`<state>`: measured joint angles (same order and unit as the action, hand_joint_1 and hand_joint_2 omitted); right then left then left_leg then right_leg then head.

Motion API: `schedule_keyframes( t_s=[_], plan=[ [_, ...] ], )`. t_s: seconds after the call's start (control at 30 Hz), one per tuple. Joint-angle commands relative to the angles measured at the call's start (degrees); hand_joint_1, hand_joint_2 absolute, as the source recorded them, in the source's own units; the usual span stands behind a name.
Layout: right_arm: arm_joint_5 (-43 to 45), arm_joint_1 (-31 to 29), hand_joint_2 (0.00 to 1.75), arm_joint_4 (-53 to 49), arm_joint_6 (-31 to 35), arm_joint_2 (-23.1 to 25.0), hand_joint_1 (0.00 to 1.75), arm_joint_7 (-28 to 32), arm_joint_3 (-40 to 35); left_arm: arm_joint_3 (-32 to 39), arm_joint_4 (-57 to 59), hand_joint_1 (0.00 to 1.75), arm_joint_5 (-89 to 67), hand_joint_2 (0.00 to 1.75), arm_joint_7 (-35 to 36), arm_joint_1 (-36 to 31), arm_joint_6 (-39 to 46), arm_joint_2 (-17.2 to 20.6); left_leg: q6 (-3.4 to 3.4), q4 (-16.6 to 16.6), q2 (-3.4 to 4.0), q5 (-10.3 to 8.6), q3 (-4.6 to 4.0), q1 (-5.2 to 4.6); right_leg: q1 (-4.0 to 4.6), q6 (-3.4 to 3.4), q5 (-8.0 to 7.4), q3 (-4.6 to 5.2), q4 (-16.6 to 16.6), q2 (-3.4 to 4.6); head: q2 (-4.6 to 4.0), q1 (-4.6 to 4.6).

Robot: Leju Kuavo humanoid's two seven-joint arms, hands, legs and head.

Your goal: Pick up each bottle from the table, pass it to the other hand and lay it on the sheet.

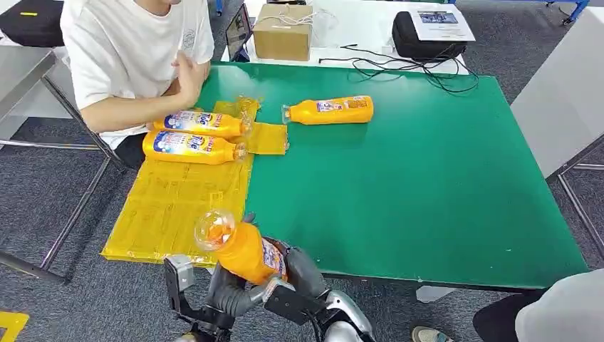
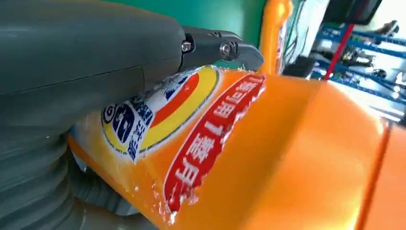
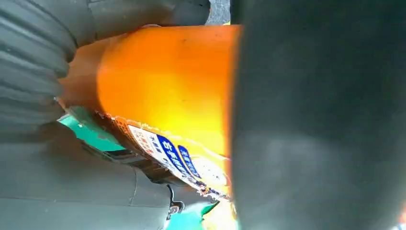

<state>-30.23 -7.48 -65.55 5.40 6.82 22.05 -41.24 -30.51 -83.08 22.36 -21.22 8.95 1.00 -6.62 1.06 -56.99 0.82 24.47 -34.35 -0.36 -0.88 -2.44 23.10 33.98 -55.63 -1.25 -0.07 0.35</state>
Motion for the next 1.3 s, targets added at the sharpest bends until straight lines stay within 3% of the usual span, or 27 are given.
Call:
schedule_keyframes(
  t_s=[0.03, 0.07, 0.1, 0.2, 0.23, 0.83, 1.17, 1.3],
  plan=[
    [1.23, -3.43, 1.75, 5.60, -1.32, 0.78, 1.34, 2.62, -5.37, -0.62, 4.39, 1.75, 4.94, 1.75, -1.42, -2.11, -8.29, 0.36, -0.10, 0.03, 0.01, 0.10, 0.27, 0.08, 0.06, 0.11, 0.07, -0.26, 0.05, 0.15, 0.00, 0.00],
    [1.19, -3.27, 1.75, 5.57, -1.23, 0.97, 0.10, 2.69, -5.37, -0.37, 3.91, 1.75, 5.08, 1.75, -1.79, -1.91, -8.63, 0.32, -0.08, 0.02, 0.00, 0.08, 0.22, 0.06, 0.05, 0.09, 0.06, -0.21, 0.04, 0.12, 0.00, 0.02],
    [1.27, -2.95, 1.75, 5.40, -1.10, 1.21, 0.00, 2.78, -5.33, -0.14, 3.29, 1.75, 5.19, 1.75, -2.09, -1.63, -8.90, 0.37, -0.11, 0.00, -0.01, 0.12, 0.27, 0.10, 0.08, 0.11, 0.09, -0.27, 0.04, 0.15, 0.00, 0.00],
    [1.03, -2.22, 1.75, 5.05, -0.46, 1.60, 0.00, 3.37, -5.74, 0.39, 1.49, 1.75, 5.32, 1.75, -3.49, -0.69, -9.97, 0.61, -0.10, 0.01, 0.01, 0.13, 0.26, 0.10, 0.08, 0.10, 0.09, -0.25, 0.04, 0.14, 0.00, 0.00],
    [0.97, -2.03, 0.00, 4.87, -0.24, 1.68, 0.00, 3.61, -5.95, 0.47, 1.07, 1.75, 5.31, 1.75, -3.87, -0.48, -10.27, 0.72, -0.10, 0.00, 0.01, 0.14, 0.27, 0.10, 0.08, 0.11, 0.10, -0.26, 0.03, 0.14, 0.00, 0.00],
    [1.23, 0.73, 0.00, 2.49, 7.92, 1.95, 0.00, 11.83, -2.79, 3.36, -0.42, 1.75, 1.03, 1.75, -5.07, -2.02, -9.86, 0.26, -0.06, 0.01, -0.09, 0.02, 0.08, 0.04, 0.03, 0.06, 0.04, -0.07, 0.01, 0.00, 0.00, 0.00],
    [2.59, 0.57, 0.00, 3.69, 8.35, 2.11, 0.00, 13.10, -3.11, 3.12, -1.56, 1.75, -13.38, 1.75, -7.89, -3.30, 0.19, 0.15, -0.11, 0.00, -0.09, 0.12, 0.29, 0.10, 0.07, 0.12, 0.11, -0.30, 0.03, 0.06, 0.00, 0.00],
    [5.15, -0.34, 0.00, 5.39, 7.92, 2.03, 0.00, 17.02, -3.53, 2.99, -0.51, 1.75, -21.97, 1.75, -9.74, -5.67, 3.57, 0.47, -0.07, 0.02, -0.13, 0.04, 0.17, 0.07, 0.06, 0.08, 0.06, -0.17, 0.04, -0.01, 0.00, 0.02]
  ],
)
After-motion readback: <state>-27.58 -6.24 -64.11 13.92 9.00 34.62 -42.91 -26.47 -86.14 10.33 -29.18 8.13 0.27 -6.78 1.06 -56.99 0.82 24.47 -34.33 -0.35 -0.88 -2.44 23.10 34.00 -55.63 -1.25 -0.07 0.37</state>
